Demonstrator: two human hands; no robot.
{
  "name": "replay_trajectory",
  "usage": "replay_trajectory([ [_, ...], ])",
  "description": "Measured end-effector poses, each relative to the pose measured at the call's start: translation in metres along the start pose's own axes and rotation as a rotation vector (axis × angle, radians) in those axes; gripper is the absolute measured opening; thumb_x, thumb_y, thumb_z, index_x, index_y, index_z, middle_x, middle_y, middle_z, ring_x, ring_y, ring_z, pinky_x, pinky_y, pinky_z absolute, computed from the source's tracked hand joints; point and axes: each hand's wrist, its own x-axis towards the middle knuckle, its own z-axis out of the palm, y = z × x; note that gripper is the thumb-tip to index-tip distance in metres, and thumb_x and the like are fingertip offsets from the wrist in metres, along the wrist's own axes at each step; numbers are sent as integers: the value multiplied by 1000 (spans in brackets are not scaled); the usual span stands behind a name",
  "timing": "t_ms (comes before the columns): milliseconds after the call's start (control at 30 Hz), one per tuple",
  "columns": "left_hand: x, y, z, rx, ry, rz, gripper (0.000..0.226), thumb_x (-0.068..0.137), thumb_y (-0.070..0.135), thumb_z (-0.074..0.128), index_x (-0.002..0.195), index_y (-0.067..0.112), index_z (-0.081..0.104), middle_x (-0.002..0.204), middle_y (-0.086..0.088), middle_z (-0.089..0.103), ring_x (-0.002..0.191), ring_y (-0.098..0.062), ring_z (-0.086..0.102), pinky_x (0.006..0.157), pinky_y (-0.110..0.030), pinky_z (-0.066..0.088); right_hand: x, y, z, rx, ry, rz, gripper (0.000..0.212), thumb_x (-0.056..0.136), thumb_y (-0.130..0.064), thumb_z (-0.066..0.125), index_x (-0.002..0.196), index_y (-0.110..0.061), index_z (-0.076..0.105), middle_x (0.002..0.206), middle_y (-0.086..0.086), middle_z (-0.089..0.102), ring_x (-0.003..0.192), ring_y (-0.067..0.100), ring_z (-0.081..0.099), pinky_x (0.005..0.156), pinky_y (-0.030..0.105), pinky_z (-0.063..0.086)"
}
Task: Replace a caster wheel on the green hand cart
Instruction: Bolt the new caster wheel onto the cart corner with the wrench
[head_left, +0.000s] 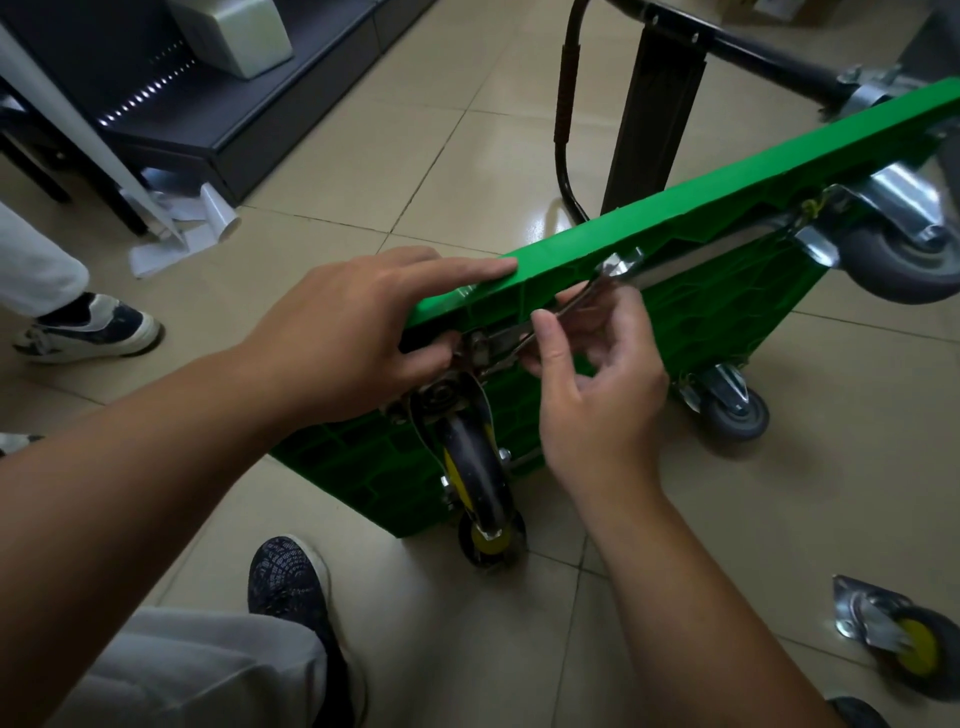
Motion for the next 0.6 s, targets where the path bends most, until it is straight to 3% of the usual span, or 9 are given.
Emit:
replay_trajectory([
  [167,-1,1,0,-7,3,0,68,89,37,61,151,55,39,118,13,65,95,-16,62,75,-42,55,8,-6,4,-33,-51,9,11,99,-25,67,106,-25,59,94,-6,68,88,12,72,71,40,64],
  [400,-1,3,-1,6,-10,-3,66,90,40,57,152,53,39,119,8,65,98,-21,64,77,-45,55,14,0,1,242,-13,290,12,99,-13,66,98,-22,58,89,-4,69,85,16,77,68,38,66],
  [533,-1,2,1,5,-1,0,66,91,38,60,152,54,39,117,7,66,98,-22,65,77,-46,55,11,-6,7,53,-15,135,9,99,-19,67,103,-19,58,88,-2,68,78,15,74,67,38,65],
  [600,0,1,1,-1,2,-7,68,91,35,63,151,56,38,117,8,66,99,-22,65,78,-46,55,9,-11,12,-90,-15,-2,10,99,-23,67,105,-22,59,91,-2,68,78,9,70,67,22,59],
])
